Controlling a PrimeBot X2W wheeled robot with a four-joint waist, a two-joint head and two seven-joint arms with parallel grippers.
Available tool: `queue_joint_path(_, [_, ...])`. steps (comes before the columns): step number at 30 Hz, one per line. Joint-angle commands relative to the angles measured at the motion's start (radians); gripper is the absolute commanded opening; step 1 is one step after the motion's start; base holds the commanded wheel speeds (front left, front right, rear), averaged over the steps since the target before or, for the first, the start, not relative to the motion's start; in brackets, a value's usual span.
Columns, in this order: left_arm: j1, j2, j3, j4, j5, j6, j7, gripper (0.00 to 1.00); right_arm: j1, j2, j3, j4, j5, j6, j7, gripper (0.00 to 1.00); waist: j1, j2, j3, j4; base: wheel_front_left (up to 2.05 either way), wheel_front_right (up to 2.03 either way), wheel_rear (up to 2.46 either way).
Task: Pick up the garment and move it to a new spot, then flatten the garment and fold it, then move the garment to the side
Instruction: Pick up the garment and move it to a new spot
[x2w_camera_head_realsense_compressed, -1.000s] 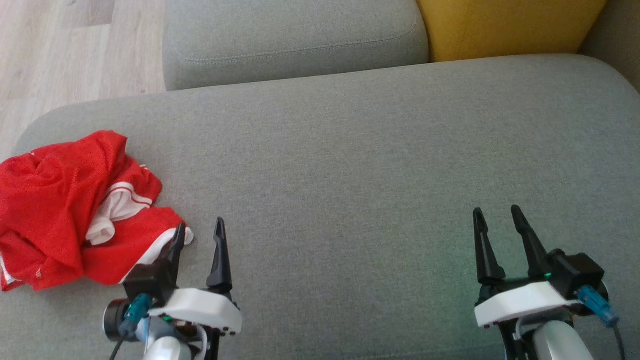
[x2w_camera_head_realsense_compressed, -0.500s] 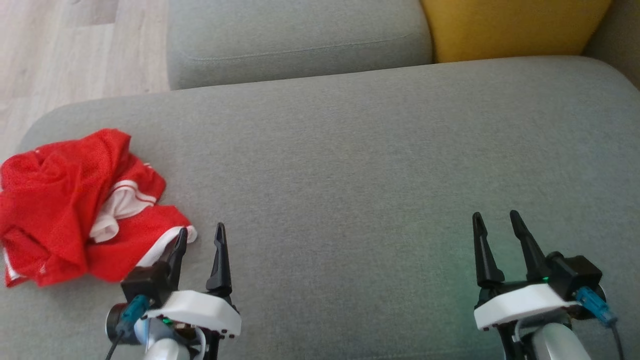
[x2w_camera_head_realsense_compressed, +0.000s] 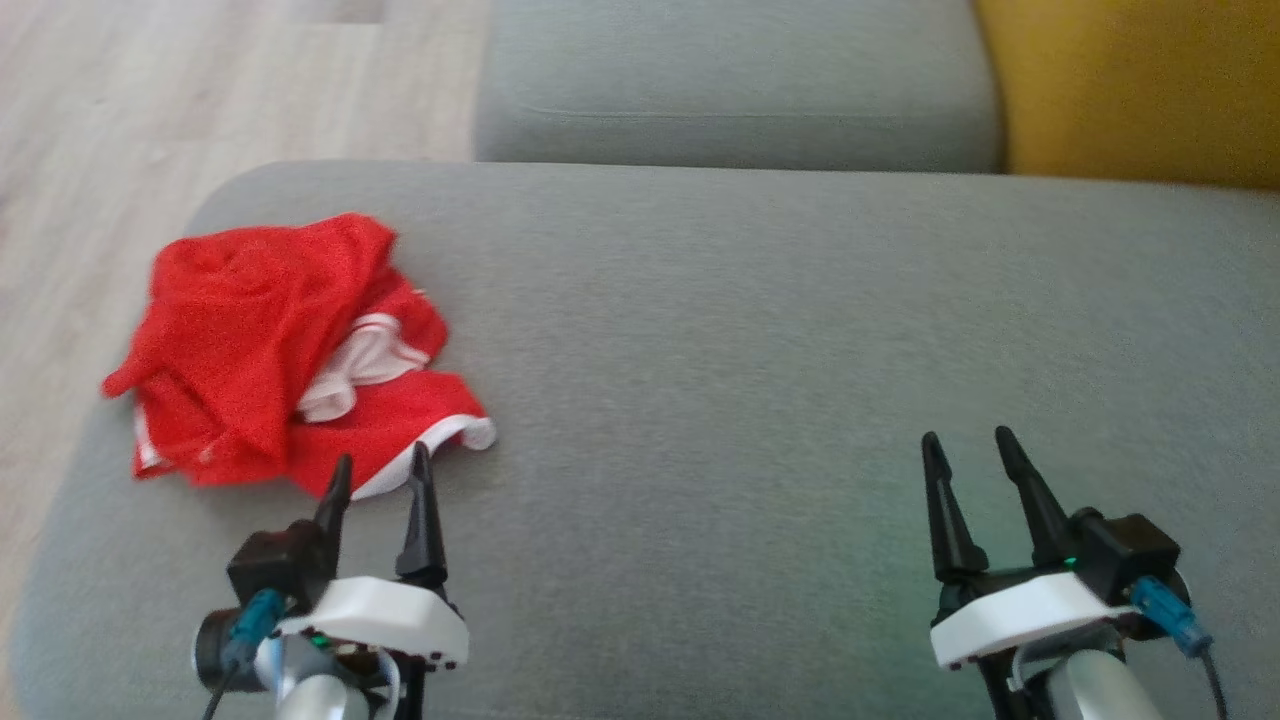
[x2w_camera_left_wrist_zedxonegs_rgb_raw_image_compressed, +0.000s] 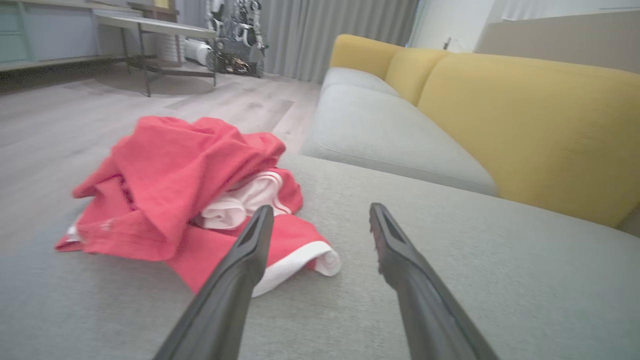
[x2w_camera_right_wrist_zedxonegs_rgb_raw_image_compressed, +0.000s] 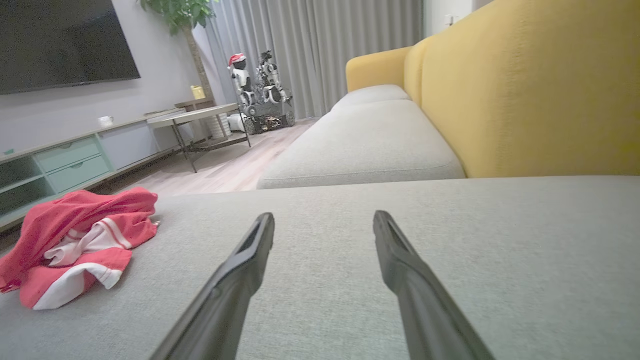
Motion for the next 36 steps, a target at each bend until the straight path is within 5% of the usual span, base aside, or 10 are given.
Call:
queue_joint_path(1, [-0.038, -0.001, 0.045, -0.038, 0.015, 0.005, -0.012, 1.00, -0.027, -0.008, 0.031, -0.027, 0.007, -0.001, -0.012, 1.00, 0.0000, 0.0000, -0.010, 0.051, 0.00, 0.00, 0.00])
queue_joint_path(21, [0.000, -0.001, 0.105, -0.056, 0.069, -0.010, -0.012, 1.00, 0.000, -0.008, 0.089, -0.018, 0.057, -0.001, -0.014, 1.00, 0.0000, 0.0000, -0.033, 0.300, 0.00, 0.00, 0.00])
queue_joint_path(36, [-0.005, -0.001, 0.153, -0.065, 0.099, -0.029, -0.012, 1.00, 0.012, -0.008, 0.084, -0.023, 0.059, -0.001, -0.014, 1.00, 0.0000, 0.0000, -0.021, 0.289, 0.00, 0.00, 0.00])
